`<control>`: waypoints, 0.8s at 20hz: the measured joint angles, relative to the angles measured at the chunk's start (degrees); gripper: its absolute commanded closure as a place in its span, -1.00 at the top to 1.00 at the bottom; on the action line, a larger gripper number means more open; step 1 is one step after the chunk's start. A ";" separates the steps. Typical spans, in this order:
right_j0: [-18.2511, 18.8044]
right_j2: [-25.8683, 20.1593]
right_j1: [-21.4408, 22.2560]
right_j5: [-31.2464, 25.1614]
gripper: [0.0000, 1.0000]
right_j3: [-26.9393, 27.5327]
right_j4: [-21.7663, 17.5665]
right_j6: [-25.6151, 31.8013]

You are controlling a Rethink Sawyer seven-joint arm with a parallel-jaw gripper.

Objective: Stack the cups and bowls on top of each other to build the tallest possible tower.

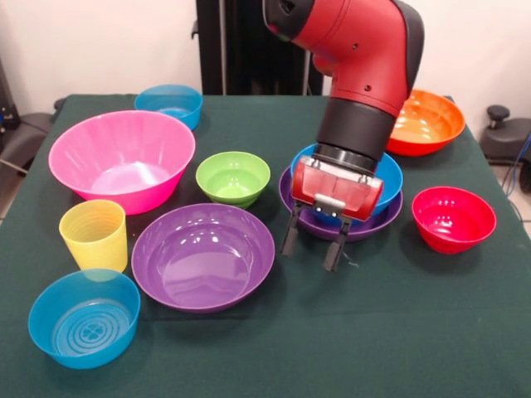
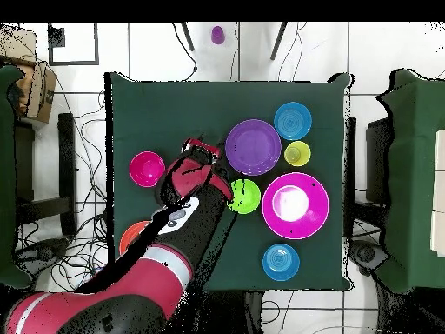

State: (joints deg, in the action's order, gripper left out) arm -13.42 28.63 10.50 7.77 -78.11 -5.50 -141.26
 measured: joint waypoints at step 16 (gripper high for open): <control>-1.38 4.63 -1.44 0.01 1.00 0.12 1.87 0.00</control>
State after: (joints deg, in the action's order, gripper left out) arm -14.80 33.27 9.06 7.78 -77.98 -3.63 -141.26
